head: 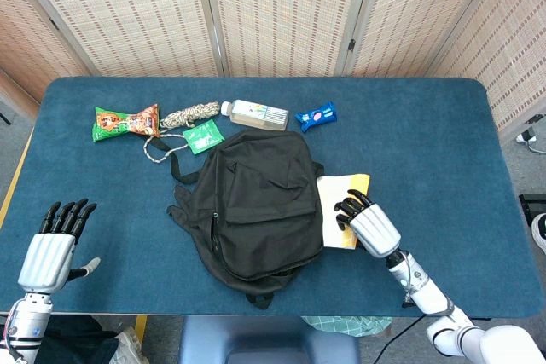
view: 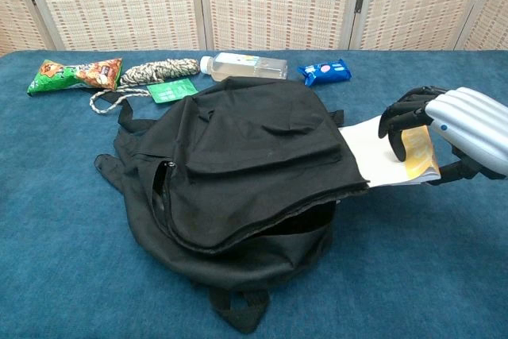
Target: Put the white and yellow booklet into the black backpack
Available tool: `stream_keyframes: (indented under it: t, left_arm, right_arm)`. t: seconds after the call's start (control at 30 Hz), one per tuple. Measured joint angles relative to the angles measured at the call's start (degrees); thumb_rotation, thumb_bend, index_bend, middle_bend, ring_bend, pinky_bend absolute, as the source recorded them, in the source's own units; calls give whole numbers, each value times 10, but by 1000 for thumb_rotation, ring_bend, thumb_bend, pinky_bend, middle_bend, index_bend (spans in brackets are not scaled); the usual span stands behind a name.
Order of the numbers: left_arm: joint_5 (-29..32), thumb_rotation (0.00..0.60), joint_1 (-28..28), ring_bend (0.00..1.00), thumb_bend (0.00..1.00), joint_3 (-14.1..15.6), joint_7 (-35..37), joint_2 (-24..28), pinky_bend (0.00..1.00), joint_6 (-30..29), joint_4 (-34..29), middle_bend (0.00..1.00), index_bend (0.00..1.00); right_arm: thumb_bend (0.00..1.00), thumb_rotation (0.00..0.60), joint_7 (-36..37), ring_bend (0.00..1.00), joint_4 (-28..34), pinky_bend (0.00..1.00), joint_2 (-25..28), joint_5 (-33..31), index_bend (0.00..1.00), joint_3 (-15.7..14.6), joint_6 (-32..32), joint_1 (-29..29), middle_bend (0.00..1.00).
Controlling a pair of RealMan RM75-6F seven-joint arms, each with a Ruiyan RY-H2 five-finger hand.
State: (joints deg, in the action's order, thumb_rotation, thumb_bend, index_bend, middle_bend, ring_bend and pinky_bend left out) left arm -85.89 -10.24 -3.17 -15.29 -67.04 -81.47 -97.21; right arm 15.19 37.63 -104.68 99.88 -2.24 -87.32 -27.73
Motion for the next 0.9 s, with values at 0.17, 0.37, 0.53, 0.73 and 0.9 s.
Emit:
stream_keyframes:
  t: [0.17,0.37,0.53,0.73,0.9]
  left_arm:
    - [-17,600,-26,126,188,-6,5,4,0,22,-5,103,165]
    - [-33,600,-70,141,189,-17,12,6,7,70,-8,105,189]
    - [-40,600,-122,157,189,-26,13,6,14,134,-13,120,204]
    - [-41,600,-185,162,189,-33,12,-4,15,215,-19,126,207]
    - [-46,600,-226,163,189,-29,6,-19,15,265,-29,126,208]
  right_arm:
    - [386,600,-1,391,-12,243,15,3,813,2,-20,0,447]
    - [389,600,-11,415,-11,258,46,5,827,15,-63,-5,462]
    - [389,600,-25,419,11,263,77,2,838,39,-111,-9,471]
    - [389,600,-54,421,64,265,127,-2,840,67,-156,-14,474]
    - [390,600,-91,420,123,264,173,0,840,79,-170,-15,474]
